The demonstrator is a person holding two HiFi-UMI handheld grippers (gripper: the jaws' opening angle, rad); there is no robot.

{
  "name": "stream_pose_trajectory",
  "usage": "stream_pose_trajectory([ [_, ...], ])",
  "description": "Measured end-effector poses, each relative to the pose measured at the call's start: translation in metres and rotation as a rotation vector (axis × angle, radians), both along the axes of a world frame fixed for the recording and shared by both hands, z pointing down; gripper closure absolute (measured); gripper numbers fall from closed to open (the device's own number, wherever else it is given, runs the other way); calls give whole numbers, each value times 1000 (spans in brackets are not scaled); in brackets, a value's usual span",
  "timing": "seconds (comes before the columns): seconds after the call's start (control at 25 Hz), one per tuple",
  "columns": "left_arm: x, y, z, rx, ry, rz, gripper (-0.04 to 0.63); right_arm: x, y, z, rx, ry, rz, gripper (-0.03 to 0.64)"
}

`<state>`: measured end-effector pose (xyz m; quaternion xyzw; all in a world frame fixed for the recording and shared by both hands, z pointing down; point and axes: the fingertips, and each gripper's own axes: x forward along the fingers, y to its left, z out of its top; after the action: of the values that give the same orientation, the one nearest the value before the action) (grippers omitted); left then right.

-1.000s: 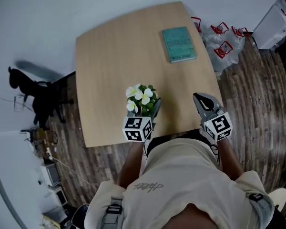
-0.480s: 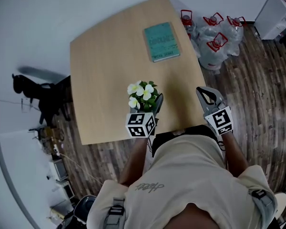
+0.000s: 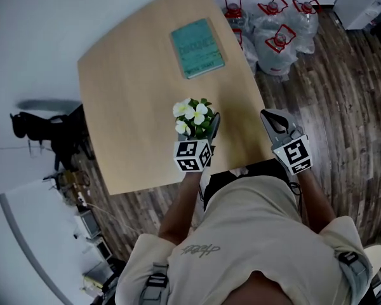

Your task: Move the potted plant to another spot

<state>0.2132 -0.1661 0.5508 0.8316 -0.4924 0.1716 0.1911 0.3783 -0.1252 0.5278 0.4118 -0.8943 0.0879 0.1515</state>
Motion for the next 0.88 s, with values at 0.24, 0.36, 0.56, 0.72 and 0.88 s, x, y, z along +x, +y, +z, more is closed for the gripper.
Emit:
stream_pose_trajectory([
  [0.24, 25, -27, 31, 1, -47, 21, 236, 13, -3, 16, -56, 1, 4, 614],
  [0.36, 37, -39, 44, -11, -52, 45, 236, 15, -7, 23, -83, -5, 10, 614],
  [0.56, 54, -51, 62, -23, -72, 84, 236, 23, -9, 36, -125, 1, 5, 614],
  [0.72, 64, -59, 75, -29, -79, 109, 236, 27, -14, 42, -141, 1, -1, 614],
  [0.88, 70, -64, 90, -41, -90, 124, 236, 35, -18, 45, -143, 2, 11, 614],
])
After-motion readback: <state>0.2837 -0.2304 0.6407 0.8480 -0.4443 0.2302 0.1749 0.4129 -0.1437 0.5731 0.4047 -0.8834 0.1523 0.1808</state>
